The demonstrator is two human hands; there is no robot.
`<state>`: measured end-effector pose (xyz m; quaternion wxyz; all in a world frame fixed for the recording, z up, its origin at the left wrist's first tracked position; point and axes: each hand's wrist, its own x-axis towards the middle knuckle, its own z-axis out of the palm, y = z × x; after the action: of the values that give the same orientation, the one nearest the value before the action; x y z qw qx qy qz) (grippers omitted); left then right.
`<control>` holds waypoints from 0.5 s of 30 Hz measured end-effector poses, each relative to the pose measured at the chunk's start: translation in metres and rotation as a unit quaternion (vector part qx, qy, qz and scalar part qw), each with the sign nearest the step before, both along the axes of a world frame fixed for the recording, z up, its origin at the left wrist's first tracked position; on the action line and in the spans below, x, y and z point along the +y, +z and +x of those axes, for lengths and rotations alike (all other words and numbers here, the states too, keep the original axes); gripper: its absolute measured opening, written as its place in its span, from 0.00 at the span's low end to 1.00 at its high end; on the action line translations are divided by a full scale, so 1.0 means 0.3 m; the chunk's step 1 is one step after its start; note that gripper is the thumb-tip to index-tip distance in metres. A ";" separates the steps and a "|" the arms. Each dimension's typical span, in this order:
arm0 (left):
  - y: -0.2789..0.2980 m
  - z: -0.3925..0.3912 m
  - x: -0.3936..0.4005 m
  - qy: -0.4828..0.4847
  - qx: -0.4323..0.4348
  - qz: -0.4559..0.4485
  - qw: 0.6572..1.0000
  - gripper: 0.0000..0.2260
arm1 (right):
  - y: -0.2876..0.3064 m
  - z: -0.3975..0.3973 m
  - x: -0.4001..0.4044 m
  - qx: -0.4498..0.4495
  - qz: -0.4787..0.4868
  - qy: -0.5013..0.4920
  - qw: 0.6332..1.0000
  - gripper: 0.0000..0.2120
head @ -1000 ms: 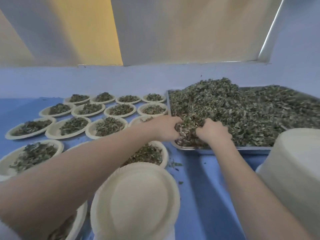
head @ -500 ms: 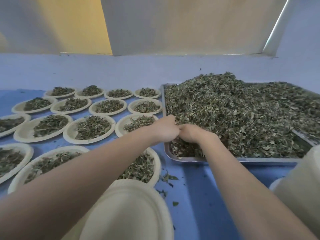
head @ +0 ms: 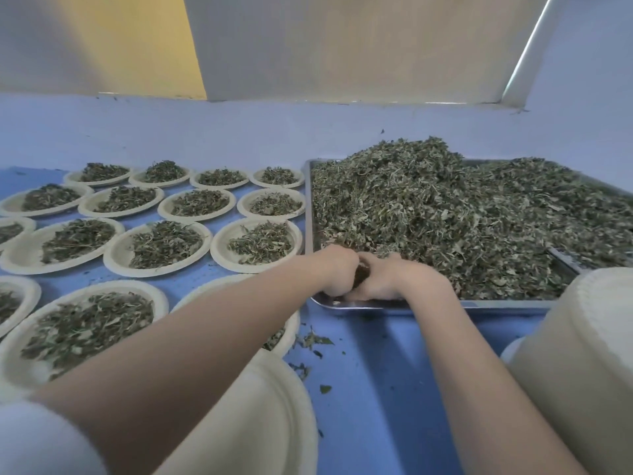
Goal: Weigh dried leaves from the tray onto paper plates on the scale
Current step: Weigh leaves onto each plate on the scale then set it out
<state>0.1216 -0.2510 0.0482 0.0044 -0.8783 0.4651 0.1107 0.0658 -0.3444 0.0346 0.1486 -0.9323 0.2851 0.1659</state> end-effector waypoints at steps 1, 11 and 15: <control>0.002 -0.006 -0.007 0.014 0.026 -0.003 1.000 0.12 | 0.002 0.007 0.007 -0.009 -0.005 0.020 1.000 0.46; 0.059 0.024 0.028 0.226 0.262 -0.298 0.890 0.13 | -0.048 0.074 -0.017 -0.288 0.194 -0.079 0.935 0.06; 0.115 0.016 0.069 0.301 0.437 -0.379 0.758 0.16 | -0.008 0.088 -0.035 -0.369 0.386 -0.218 0.817 0.05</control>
<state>0.1264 -0.2303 0.0828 -0.5663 -0.7588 0.1325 0.2931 0.0922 -0.3548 0.0321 0.6226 -0.7032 0.3177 -0.1304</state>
